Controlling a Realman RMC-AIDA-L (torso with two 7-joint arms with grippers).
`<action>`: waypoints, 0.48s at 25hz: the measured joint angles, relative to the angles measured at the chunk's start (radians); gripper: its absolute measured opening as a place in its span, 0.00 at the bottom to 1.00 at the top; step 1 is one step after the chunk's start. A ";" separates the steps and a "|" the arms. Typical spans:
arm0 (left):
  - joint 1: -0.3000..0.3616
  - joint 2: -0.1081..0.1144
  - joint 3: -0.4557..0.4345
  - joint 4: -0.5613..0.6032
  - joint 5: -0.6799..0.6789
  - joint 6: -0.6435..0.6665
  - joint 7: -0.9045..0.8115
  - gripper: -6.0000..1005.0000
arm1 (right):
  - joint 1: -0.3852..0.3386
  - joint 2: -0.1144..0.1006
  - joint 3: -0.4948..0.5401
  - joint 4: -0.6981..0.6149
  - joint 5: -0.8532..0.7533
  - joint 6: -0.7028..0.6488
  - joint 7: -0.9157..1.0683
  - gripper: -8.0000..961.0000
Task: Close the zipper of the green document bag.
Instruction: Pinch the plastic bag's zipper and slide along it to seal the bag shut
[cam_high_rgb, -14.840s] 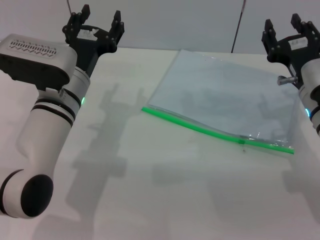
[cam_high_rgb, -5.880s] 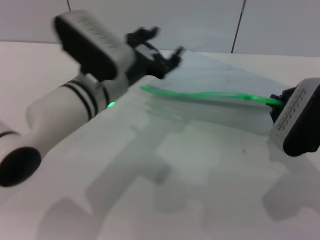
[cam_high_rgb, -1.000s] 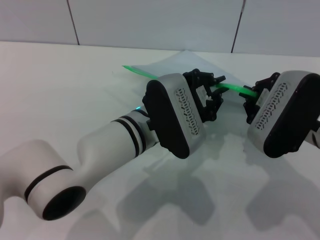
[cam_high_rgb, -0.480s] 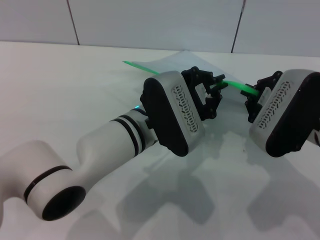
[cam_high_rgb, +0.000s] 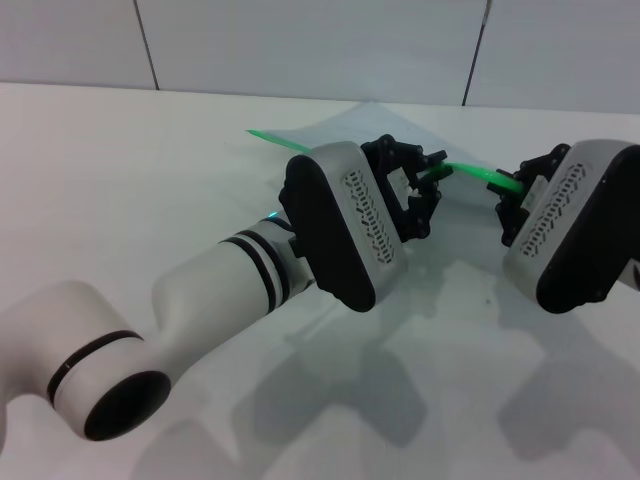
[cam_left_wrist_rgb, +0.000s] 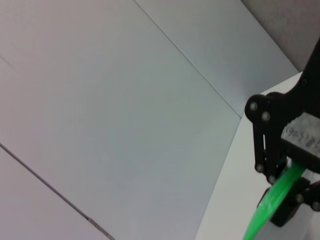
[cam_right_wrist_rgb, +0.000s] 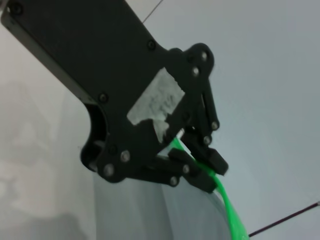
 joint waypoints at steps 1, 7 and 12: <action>0.000 0.000 -0.001 0.002 -0.001 0.000 0.000 0.09 | -0.002 0.000 0.003 -0.001 0.000 0.000 0.000 0.06; 0.008 0.000 -0.005 0.011 -0.009 -0.001 0.000 0.09 | -0.012 0.000 0.018 -0.005 0.000 0.000 -0.001 0.06; 0.013 0.002 -0.013 0.040 -0.036 0.002 0.001 0.09 | -0.025 0.000 0.038 -0.008 0.000 0.000 -0.002 0.06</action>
